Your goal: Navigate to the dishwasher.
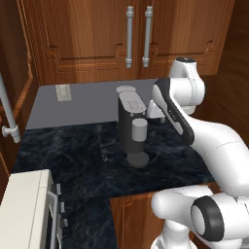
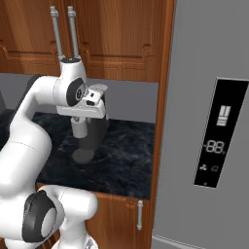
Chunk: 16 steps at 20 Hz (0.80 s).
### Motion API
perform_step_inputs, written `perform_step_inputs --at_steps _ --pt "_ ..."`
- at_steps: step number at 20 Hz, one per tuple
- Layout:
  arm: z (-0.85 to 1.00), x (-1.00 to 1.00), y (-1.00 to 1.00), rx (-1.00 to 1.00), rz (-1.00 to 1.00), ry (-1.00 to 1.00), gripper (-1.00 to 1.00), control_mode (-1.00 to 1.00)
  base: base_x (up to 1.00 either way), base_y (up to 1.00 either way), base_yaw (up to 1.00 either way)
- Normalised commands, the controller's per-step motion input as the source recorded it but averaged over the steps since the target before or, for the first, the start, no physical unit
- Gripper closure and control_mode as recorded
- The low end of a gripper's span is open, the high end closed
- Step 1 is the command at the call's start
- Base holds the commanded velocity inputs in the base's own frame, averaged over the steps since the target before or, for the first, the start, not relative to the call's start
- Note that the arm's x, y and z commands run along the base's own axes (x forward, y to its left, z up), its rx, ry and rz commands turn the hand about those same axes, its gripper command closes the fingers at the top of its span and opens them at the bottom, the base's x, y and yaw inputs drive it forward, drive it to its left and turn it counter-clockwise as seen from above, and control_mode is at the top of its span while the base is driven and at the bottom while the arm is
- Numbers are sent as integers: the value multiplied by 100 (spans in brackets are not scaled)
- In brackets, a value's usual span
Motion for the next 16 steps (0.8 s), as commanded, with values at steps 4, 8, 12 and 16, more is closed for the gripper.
perform_step_inputs --at_steps 4,8,12,16 --pt "0 0 0 0 0 0 -100 -100 0 0 0" --pt "0 -3 0 0 0 0 -100 -100 0 0 0" --pt "0 -22 0 0 0 0 -100 -100 0 0 0" --pt "0 -27 0 0 0 0 -100 -100 0 0 0"
